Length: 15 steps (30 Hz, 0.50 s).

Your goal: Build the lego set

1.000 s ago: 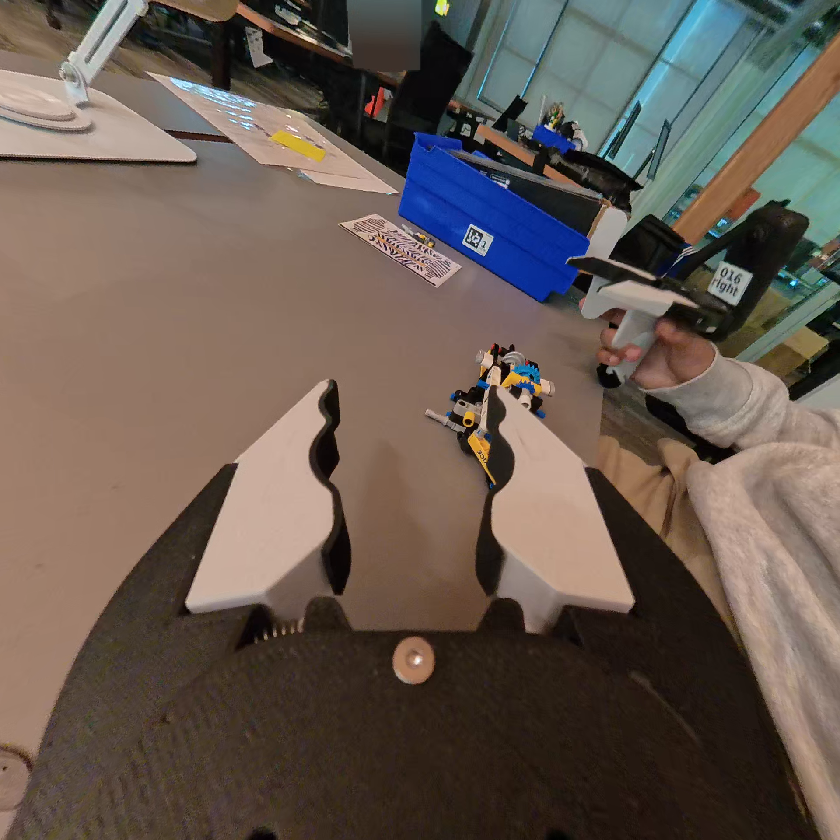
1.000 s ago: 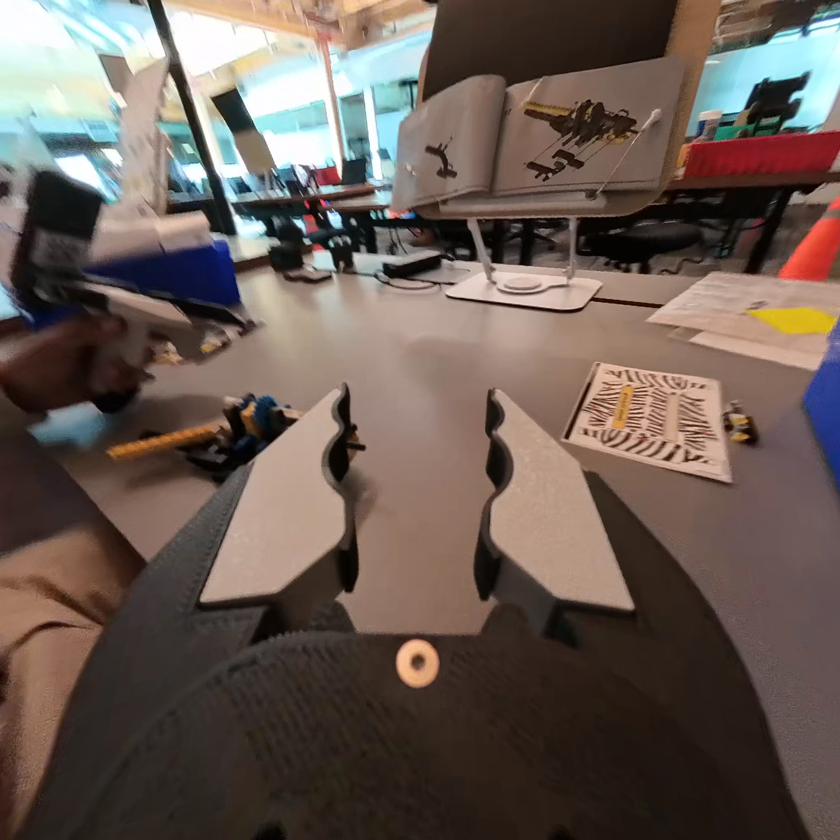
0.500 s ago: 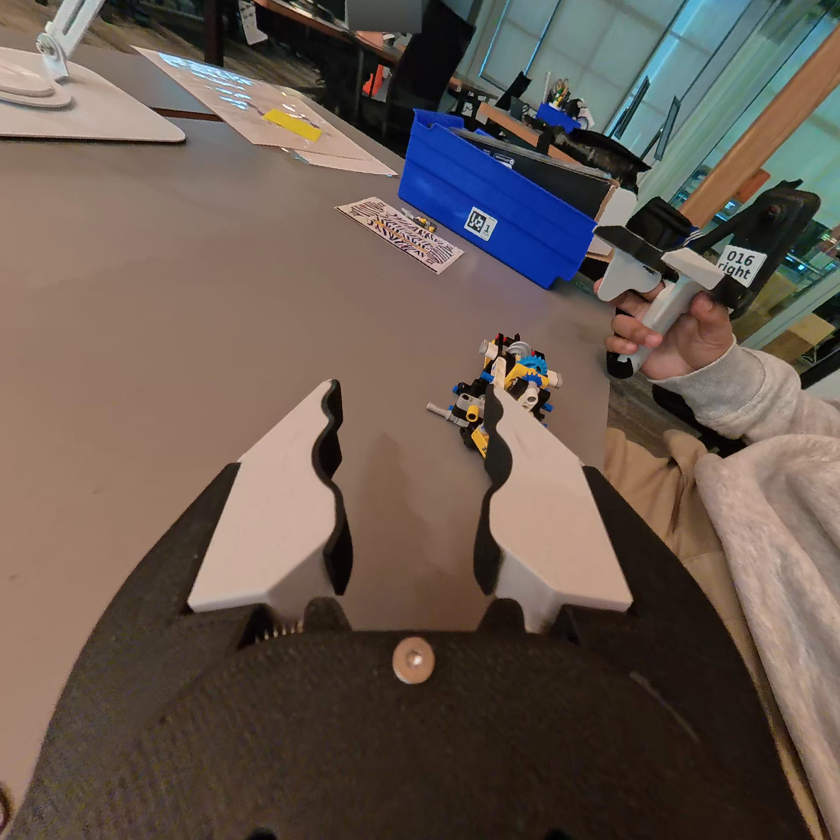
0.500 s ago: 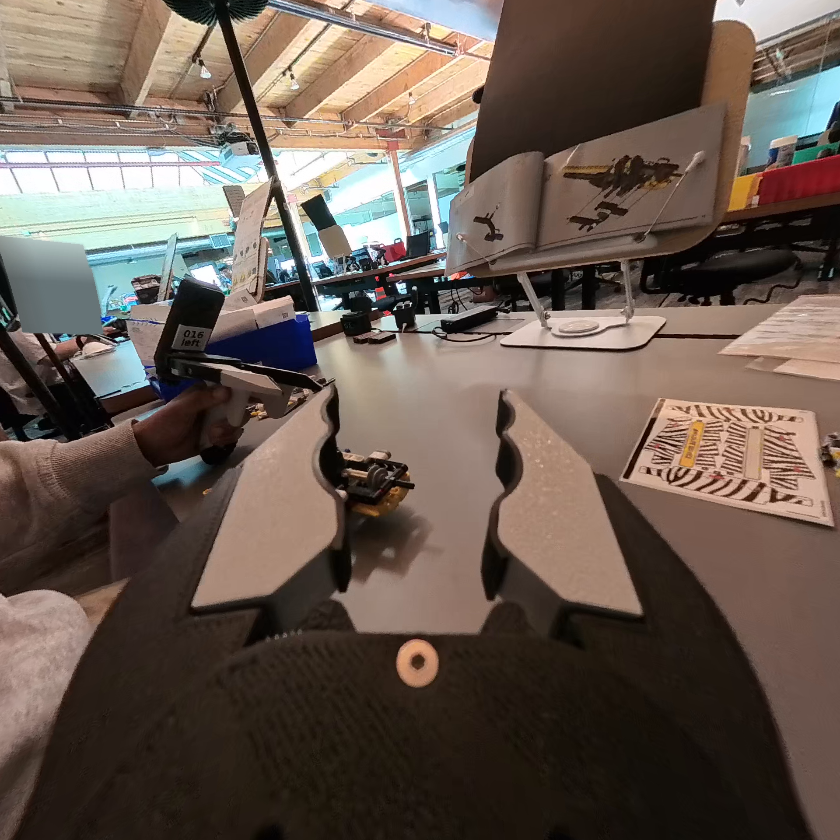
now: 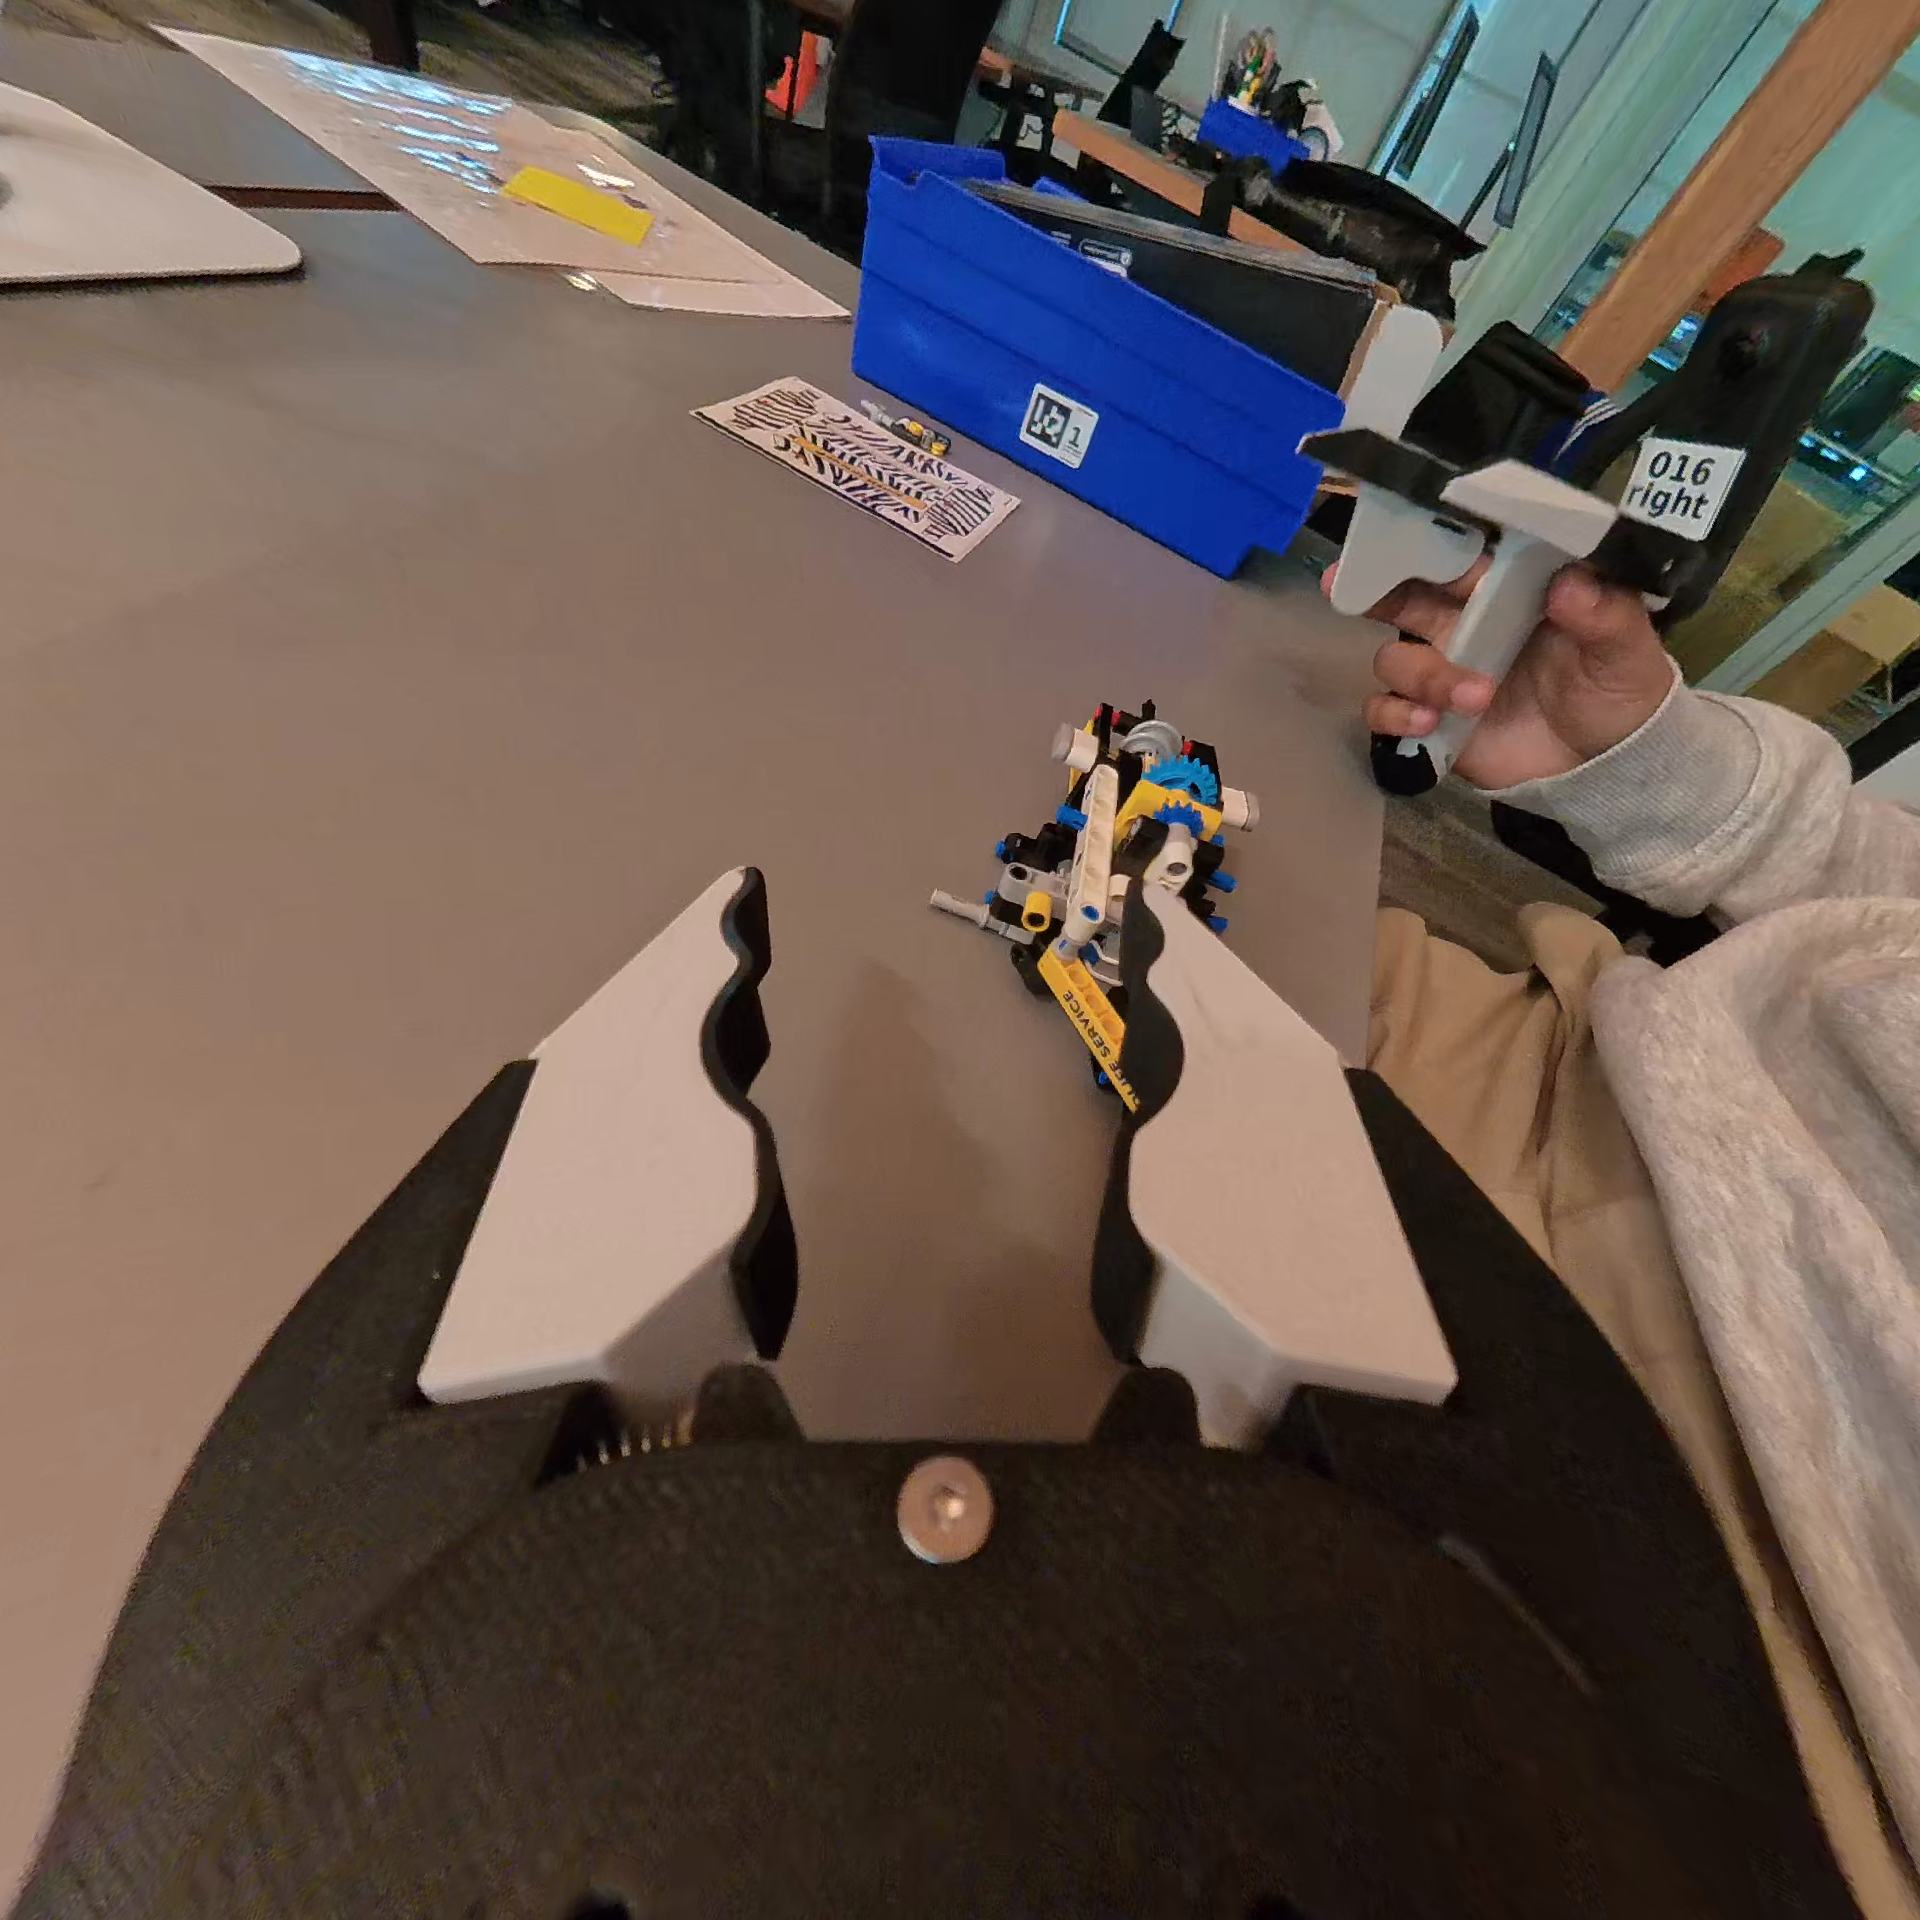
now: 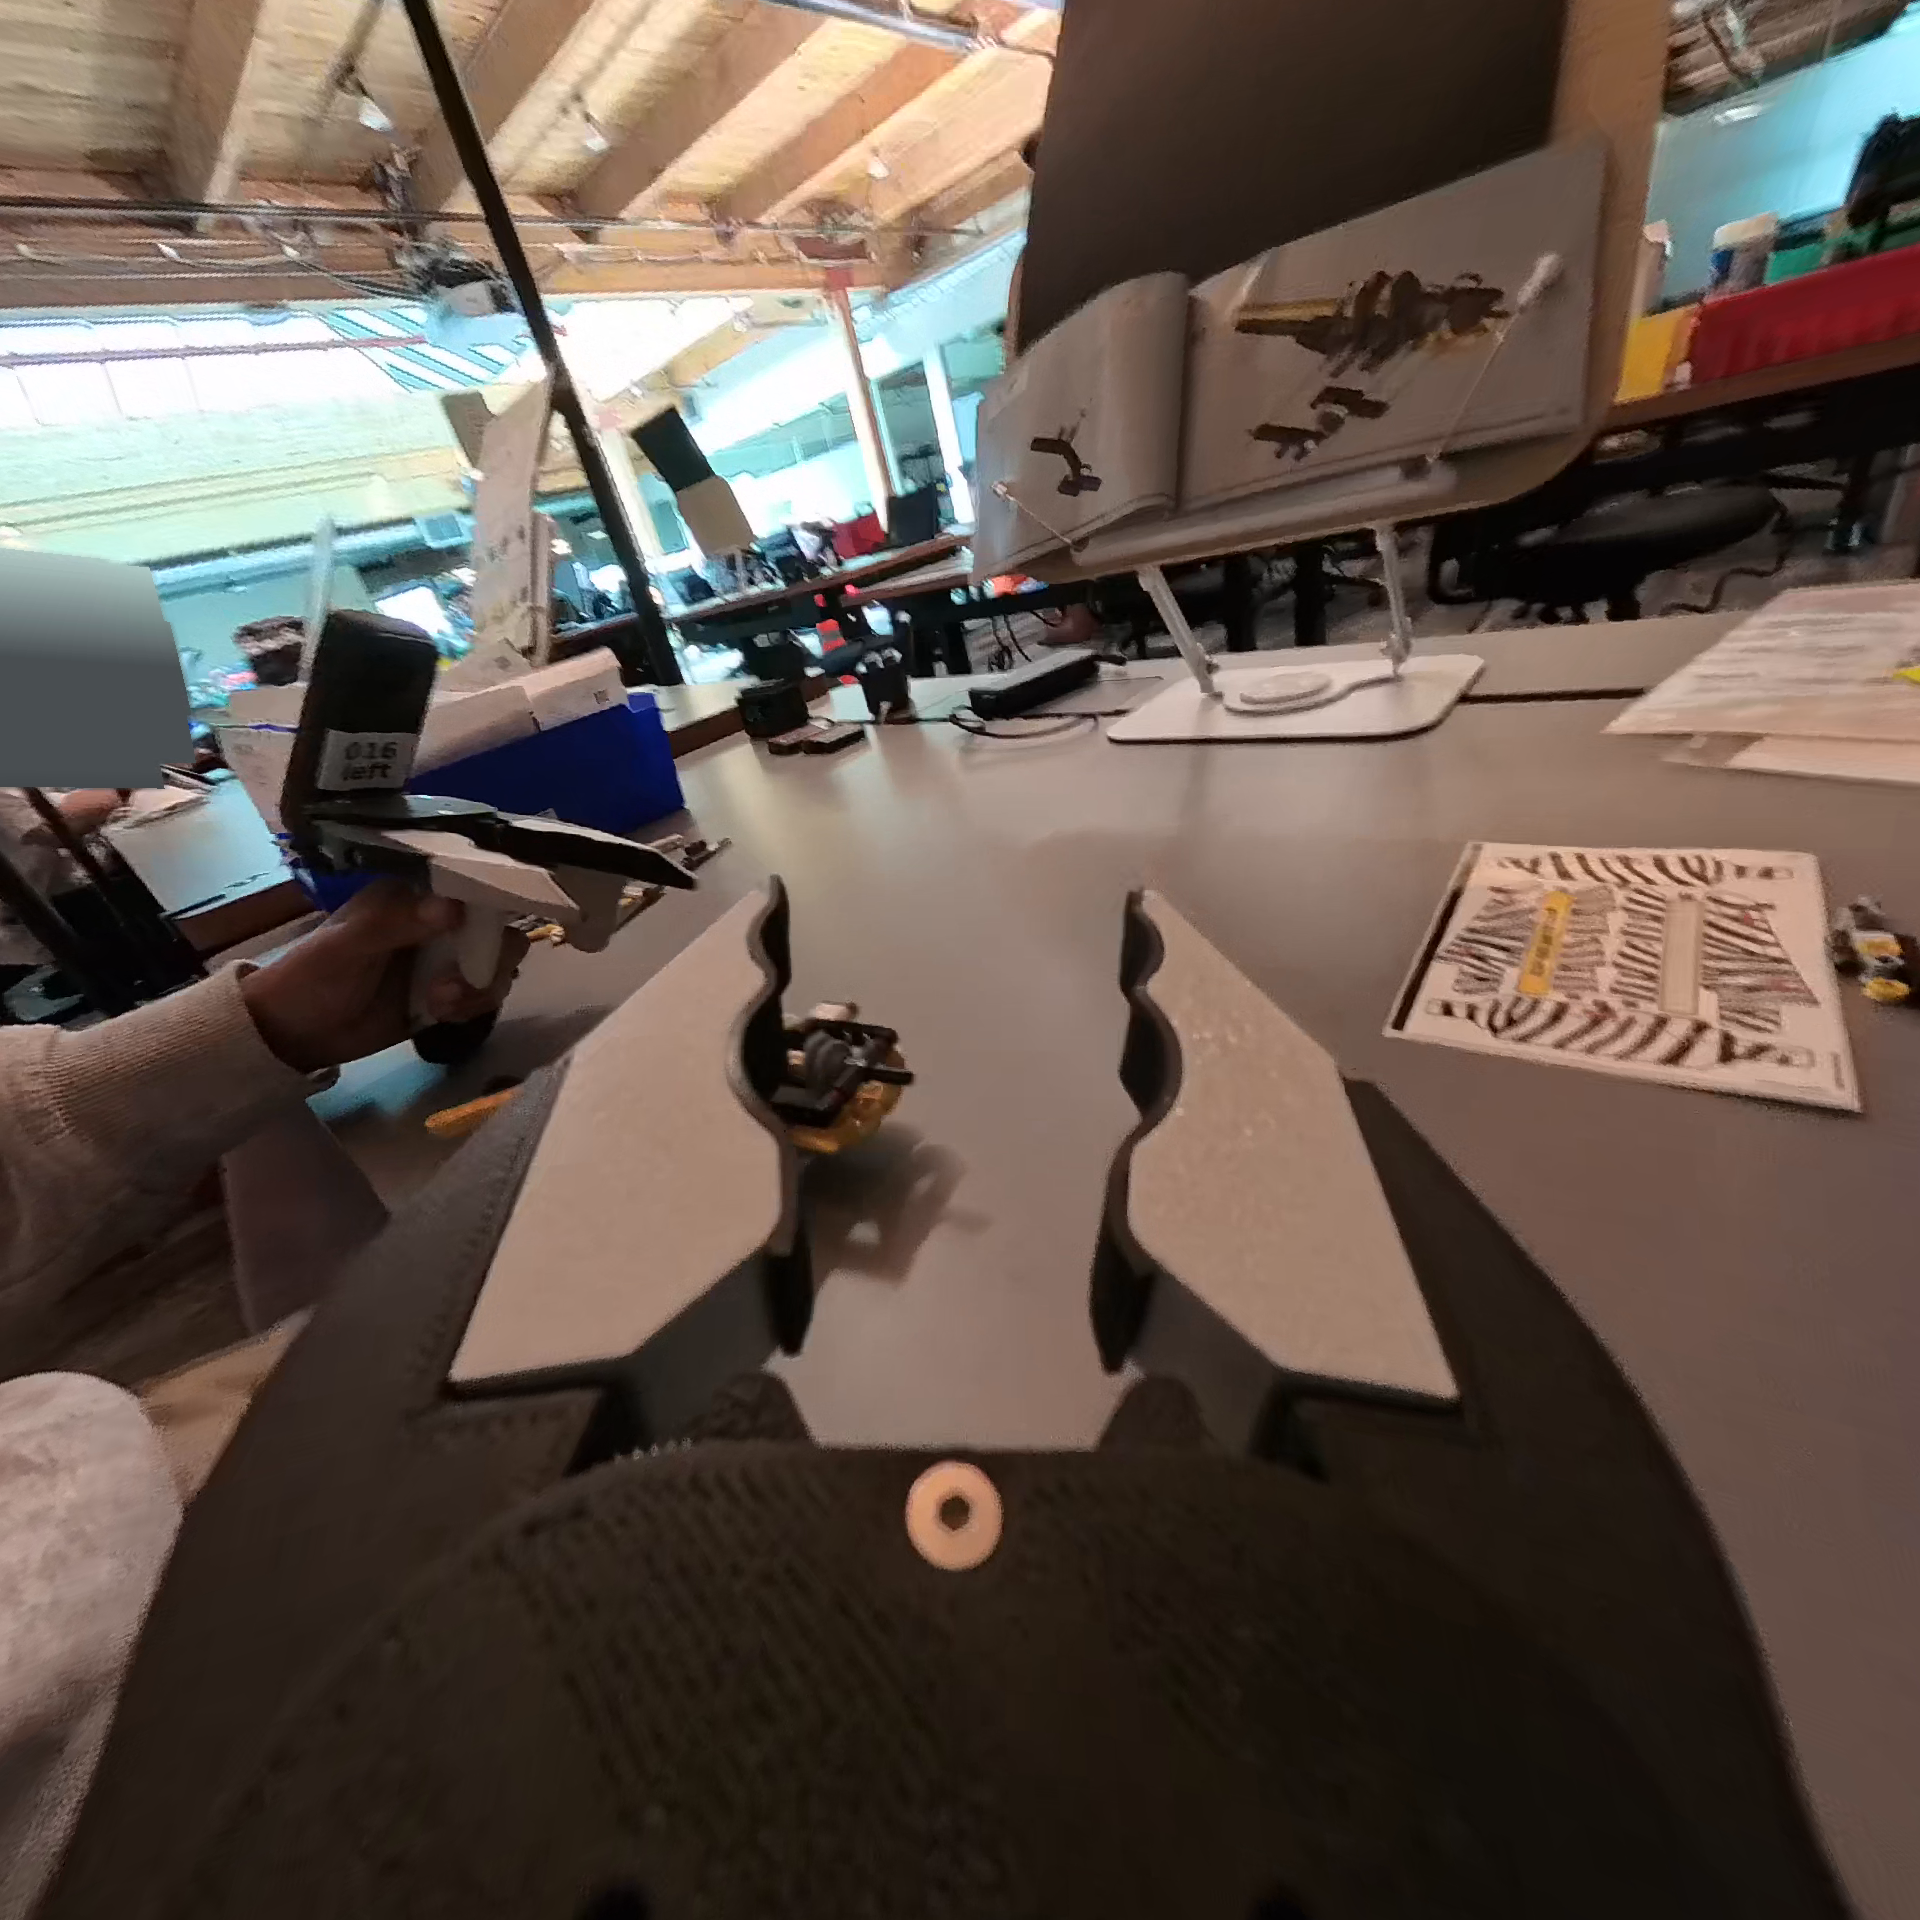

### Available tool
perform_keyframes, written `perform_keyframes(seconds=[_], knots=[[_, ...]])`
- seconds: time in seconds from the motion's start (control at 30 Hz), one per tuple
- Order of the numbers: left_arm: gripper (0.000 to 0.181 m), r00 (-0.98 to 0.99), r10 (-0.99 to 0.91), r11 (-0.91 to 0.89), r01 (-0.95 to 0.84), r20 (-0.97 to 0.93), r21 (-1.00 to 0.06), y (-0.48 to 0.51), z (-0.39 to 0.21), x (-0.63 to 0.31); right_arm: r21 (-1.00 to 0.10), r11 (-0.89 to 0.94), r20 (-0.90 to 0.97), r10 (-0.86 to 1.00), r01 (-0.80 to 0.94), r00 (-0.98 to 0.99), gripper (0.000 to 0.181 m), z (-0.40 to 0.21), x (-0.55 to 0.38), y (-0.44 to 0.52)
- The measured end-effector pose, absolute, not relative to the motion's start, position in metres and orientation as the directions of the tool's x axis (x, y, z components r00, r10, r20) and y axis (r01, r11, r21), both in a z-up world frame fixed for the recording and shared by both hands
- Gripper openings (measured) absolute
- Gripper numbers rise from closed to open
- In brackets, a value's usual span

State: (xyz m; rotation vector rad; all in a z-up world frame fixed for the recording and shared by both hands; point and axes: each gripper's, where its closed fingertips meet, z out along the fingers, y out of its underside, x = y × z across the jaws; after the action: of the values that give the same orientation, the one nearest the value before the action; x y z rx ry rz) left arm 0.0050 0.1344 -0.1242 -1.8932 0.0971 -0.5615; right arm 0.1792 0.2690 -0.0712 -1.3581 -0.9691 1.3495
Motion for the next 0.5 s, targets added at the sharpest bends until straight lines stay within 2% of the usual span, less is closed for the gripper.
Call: perform_keyframes(seconds=[0.2,0.5], knots=[[0.06,0.89,-0.296,-0.368,0.228,0.346,-0.901,0.135,-0.121,-0.004,-0.973,-0.221,-0.226,0.97,-0.062,0.09,0.064,-0.075,0.179,0.271],[0.06,0.944,-0.238,-0.329,0.145,0.231,-0.933,0.137,-0.115,-0.007,-0.996,0.065,0.076,0.969,0.057,0.235,0.059,-0.077,0.18,0.272]])
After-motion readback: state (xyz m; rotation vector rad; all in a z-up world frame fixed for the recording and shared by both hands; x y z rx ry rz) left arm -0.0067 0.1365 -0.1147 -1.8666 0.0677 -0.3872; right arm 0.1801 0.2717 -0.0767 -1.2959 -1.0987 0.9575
